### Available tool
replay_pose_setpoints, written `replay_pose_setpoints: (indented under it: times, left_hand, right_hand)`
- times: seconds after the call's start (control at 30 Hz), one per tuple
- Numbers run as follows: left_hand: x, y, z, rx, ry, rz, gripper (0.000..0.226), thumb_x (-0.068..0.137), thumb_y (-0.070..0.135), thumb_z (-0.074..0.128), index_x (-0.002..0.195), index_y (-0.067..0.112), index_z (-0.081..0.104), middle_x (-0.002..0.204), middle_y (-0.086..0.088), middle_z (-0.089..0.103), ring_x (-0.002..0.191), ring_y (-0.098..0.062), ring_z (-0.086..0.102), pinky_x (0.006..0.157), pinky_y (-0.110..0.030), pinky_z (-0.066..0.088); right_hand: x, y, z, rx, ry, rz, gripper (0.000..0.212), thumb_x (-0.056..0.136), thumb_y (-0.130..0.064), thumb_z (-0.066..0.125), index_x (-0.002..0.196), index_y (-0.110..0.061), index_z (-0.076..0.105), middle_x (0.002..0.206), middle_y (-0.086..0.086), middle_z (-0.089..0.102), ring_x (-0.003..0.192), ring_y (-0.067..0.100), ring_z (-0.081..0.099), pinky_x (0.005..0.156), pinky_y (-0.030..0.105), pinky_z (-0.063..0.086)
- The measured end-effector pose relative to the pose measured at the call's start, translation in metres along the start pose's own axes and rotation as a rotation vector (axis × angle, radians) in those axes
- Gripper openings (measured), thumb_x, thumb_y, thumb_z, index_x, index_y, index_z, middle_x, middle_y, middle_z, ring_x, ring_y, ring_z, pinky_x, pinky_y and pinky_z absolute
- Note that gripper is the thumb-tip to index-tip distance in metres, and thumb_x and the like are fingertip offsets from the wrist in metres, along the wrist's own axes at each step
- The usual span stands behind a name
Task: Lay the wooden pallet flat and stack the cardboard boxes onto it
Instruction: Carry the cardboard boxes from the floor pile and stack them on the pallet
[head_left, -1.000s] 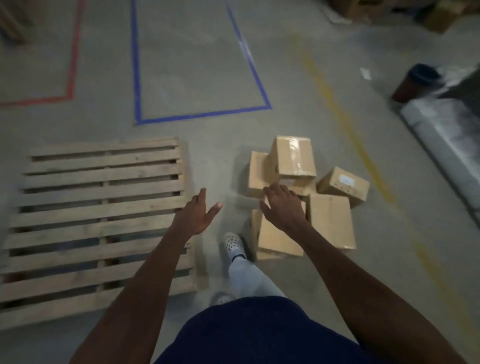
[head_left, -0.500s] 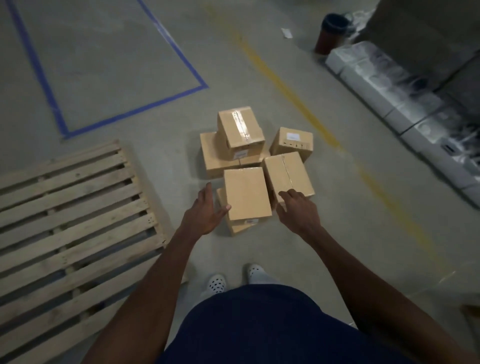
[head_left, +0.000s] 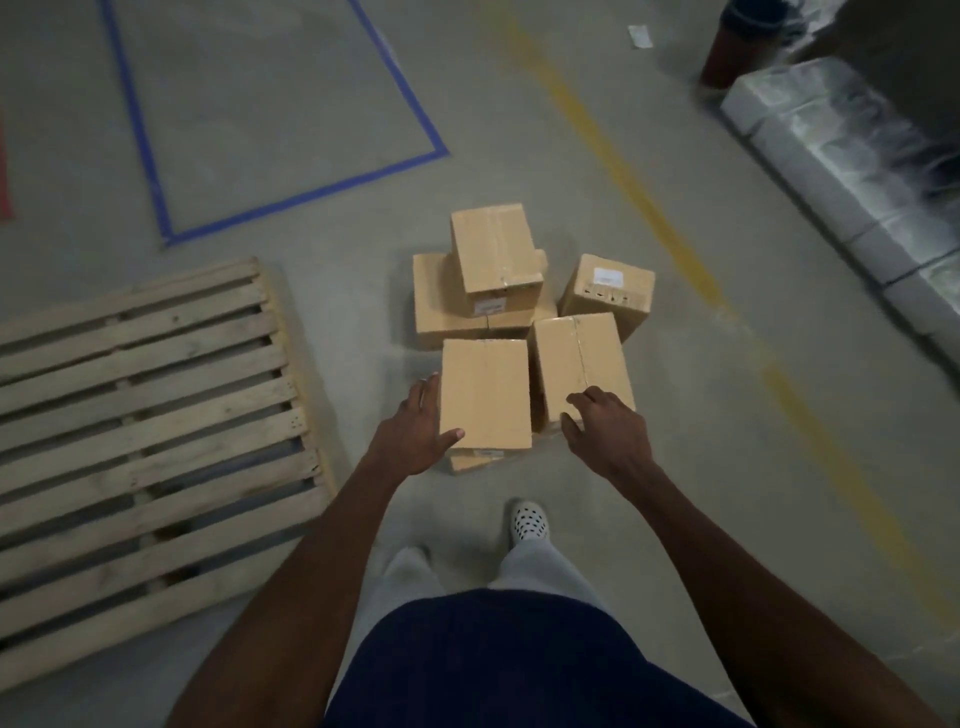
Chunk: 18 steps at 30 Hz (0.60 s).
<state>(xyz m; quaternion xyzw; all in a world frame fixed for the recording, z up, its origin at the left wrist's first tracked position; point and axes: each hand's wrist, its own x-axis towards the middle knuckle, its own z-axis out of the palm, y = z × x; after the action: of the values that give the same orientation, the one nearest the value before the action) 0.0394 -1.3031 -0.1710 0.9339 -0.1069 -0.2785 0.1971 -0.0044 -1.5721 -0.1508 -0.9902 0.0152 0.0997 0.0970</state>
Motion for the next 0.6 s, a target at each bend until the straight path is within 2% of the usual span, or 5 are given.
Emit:
replay_pose_setpoints:
  times: [0.2,0.33,0.43,0.6]
  left_hand:
    - [0.031,0.021,0.034,-0.074,0.004,-0.108,0.088,0.093,0.048,0.056,0.154,0.009,0.007,0.159,-0.014,0.017,0.139,-0.033,0.034,0.102,-0.048,0.041]
    - [0.065,0.01,0.071,-0.158,-0.023,-0.159,0.09,0.092,0.045,0.06,0.154,0.004,0.009,0.158,-0.018,0.017,0.142,-0.035,0.03,0.11,-0.047,0.035]
    - [0.099,-0.009,0.106,-0.201,-0.02,-0.18,0.092,0.091,0.05,0.058,0.153,0.001,0.012,0.155,-0.022,0.021,0.141,-0.037,0.031,0.11,-0.05,0.035]
    - [0.183,-0.062,0.194,-0.261,-0.027,-0.185,0.09,0.091,0.051,0.057,0.153,0.004,0.011,0.156,-0.019,0.017,0.14,-0.038,0.032,0.108,-0.053,0.038]
  right_hand:
    - [0.049,0.054,0.021,-0.011,-0.121,-0.09,0.032,0.096,-0.032,0.055,0.118,-0.011,0.066,0.118,0.009,0.064,0.103,0.03,0.063,0.075,0.039,0.053]
    - [0.085,0.066,0.059,0.075,-0.213,0.041,0.042,0.094,-0.044,0.055,0.118,-0.011,0.066,0.122,0.01,0.062,0.104,0.033,0.063,0.082,0.042,0.052]
    - [0.11,0.066,0.101,0.162,-0.269,0.134,0.045,0.093,-0.049,0.055,0.118,-0.012,0.066,0.122,0.009,0.061,0.104,0.034,0.063,0.085,0.042,0.052]
    - [0.159,0.069,0.221,0.191,-0.314,0.181,0.049,0.094,-0.053,0.052,0.122,-0.014,0.062,0.124,0.008,0.059,0.108,0.033,0.061,0.083,0.039,0.047]
